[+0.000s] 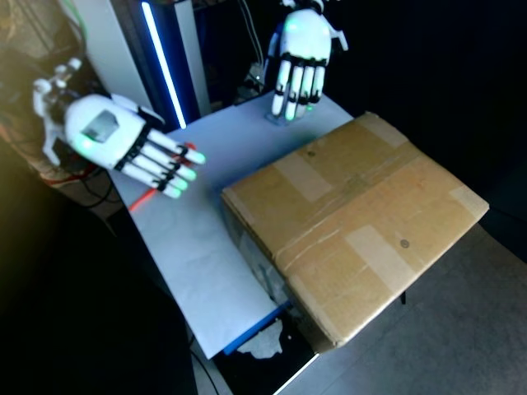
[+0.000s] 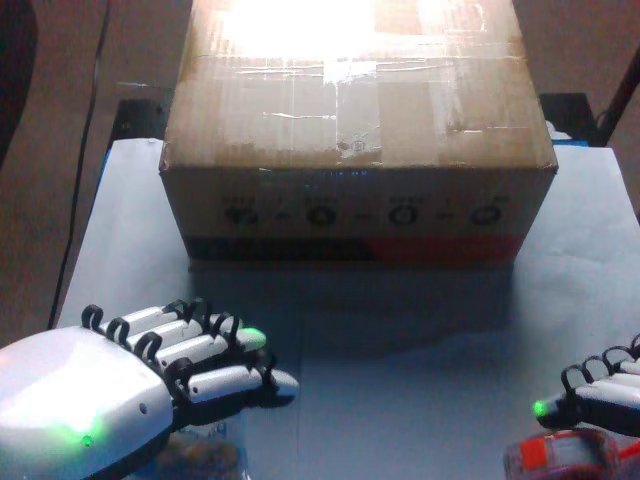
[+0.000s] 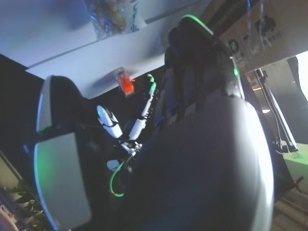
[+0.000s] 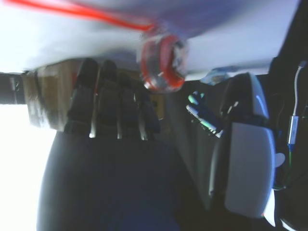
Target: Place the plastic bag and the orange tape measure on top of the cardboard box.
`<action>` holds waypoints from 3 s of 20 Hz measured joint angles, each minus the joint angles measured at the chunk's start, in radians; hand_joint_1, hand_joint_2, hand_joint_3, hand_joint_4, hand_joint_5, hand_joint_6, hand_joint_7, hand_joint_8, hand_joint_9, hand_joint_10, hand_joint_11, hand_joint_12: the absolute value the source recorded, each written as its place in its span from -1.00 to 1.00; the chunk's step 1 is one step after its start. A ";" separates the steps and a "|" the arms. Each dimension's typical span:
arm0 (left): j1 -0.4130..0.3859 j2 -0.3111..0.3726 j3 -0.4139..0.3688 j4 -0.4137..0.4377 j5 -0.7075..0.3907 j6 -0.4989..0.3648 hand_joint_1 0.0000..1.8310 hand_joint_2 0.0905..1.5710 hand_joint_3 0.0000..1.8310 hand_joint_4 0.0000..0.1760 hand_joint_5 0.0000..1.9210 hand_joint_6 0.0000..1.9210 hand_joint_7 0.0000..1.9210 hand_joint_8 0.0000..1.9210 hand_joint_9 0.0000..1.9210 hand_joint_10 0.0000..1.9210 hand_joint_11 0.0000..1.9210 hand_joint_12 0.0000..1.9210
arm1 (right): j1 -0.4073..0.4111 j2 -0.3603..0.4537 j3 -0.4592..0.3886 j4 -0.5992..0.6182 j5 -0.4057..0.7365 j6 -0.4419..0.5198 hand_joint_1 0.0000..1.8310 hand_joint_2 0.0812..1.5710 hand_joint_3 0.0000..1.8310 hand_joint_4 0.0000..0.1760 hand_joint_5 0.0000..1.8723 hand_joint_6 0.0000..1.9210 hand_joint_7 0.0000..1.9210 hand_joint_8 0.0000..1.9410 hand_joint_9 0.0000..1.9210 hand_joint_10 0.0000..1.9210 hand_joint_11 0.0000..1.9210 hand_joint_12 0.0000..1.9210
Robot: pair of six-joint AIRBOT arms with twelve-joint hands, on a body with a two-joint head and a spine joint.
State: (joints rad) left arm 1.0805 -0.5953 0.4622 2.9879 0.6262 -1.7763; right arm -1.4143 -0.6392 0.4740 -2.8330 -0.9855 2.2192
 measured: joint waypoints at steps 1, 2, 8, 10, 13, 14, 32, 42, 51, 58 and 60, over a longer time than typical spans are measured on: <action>0.000 0.000 0.003 0.000 0.001 0.000 -0.31 0.20 -1.00 0.60 -0.79 -0.97 -0.94 -0.98 -1.00 -0.87 -1.00 0.69 | 0.000 0.000 0.000 0.005 -0.003 0.000 -0.28 0.17 -1.00 -1.00 -0.62 -0.78 -0.58 -0.92 -0.88 -0.14 -1.00 0.55; 0.000 0.000 0.004 0.001 0.001 0.000 -0.31 0.20 -1.00 0.60 -0.79 -0.97 -0.94 -0.98 -1.00 -0.87 -1.00 0.69 | 0.000 0.000 0.000 0.006 -0.004 0.000 -0.28 0.17 -1.00 -1.00 -0.62 -0.78 -0.58 -0.92 -0.88 -0.14 -1.00 0.55; 0.000 -0.036 0.031 0.000 0.016 0.000 -0.29 0.14 -1.00 0.22 -0.73 -0.99 -0.87 -0.98 -1.00 -0.66 -1.00 0.69 | 0.000 -0.006 0.008 0.023 -0.045 -0.013 -0.29 0.16 -1.00 -1.00 -0.55 -0.80 -0.48 -0.95 -0.77 -0.18 -1.00 0.61; 0.000 -0.039 0.042 0.001 0.013 0.000 -0.28 0.11 -1.00 0.23 -0.71 -0.99 -0.86 -0.98 -1.00 -0.62 -1.00 0.59 | 0.000 -0.012 0.012 0.038 -0.051 -0.036 -0.31 0.17 -1.00 -1.00 -0.59 -0.81 -0.55 -0.98 -0.85 -0.15 -1.00 0.58; 0.011 -0.060 0.059 -0.014 0.006 0.001 -0.28 0.12 -1.00 0.18 -0.71 -0.99 -0.87 -0.99 -1.00 -0.63 -1.00 0.59 | 0.000 -0.047 0.031 0.051 -0.056 -0.046 -0.27 0.14 -1.00 -1.00 -0.61 -0.81 -0.54 -0.99 -0.80 -0.15 -0.92 0.67; 0.015 -0.069 0.059 -0.021 0.003 0.000 -0.29 0.12 -1.00 0.25 -0.71 -1.00 -0.86 -0.99 -1.00 -0.61 -1.00 0.62 | 0.001 -0.058 0.037 0.052 -0.055 -0.046 -0.27 0.15 -1.00 -1.00 -0.63 -0.82 -0.57 -1.00 -0.84 -0.16 -1.00 0.67; 0.110 -0.192 0.140 -0.134 0.062 0.004 -0.06 0.28 -1.00 -0.66 -0.34 -0.94 -0.64 -0.63 -0.96 0.31 -0.98 0.97 | 0.041 -0.199 0.119 0.100 -0.068 -0.151 0.42 0.48 -0.99 -1.00 -0.12 0.23 -0.29 0.32 -0.27 0.46 -0.46 0.78; 0.121 -0.192 0.141 -0.167 0.114 -0.001 0.48 0.47 -1.00 -1.00 -0.19 0.17 -0.15 0.31 -0.09 0.46 -0.16 0.62 | 0.066 -0.192 0.122 0.097 -0.063 -0.137 0.37 0.44 -1.00 -1.00 0.07 -0.19 -0.11 0.53 0.15 0.69 0.16 0.84; 0.122 -0.207 0.153 -0.177 0.143 -0.003 0.46 0.54 -1.00 -1.00 -0.32 0.28 -0.26 0.48 -0.16 0.59 -0.17 0.58 | 0.084 -0.166 0.113 0.095 -0.031 -0.137 0.37 0.46 -1.00 -1.00 0.03 -0.18 -0.13 0.58 0.17 0.73 0.18 0.88; 0.080 -0.173 0.145 -0.149 0.183 0.000 0.58 0.49 -1.00 -1.00 -0.23 0.22 -0.27 0.39 -0.13 0.38 -0.28 0.77 | 0.150 -0.113 0.089 0.024 -0.115 -0.101 0.39 0.39 -1.00 -1.00 0.17 -0.33 -0.05 0.42 0.17 0.56 0.19 0.72; 0.052 -0.167 0.146 -0.143 0.202 0.000 0.61 0.48 -1.00 -1.00 -0.25 0.20 -0.27 0.35 -0.11 0.35 -0.27 0.82 | 0.153 -0.113 0.090 0.028 -0.133 -0.100 0.39 0.40 -1.00 -1.00 0.15 -0.38 -0.07 0.46 0.15 0.55 0.16 0.74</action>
State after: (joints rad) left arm 1.1324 -0.7624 0.6086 2.8452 0.8284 -1.7760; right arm -1.2617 -0.7517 0.5640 -2.8052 -1.1183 2.1189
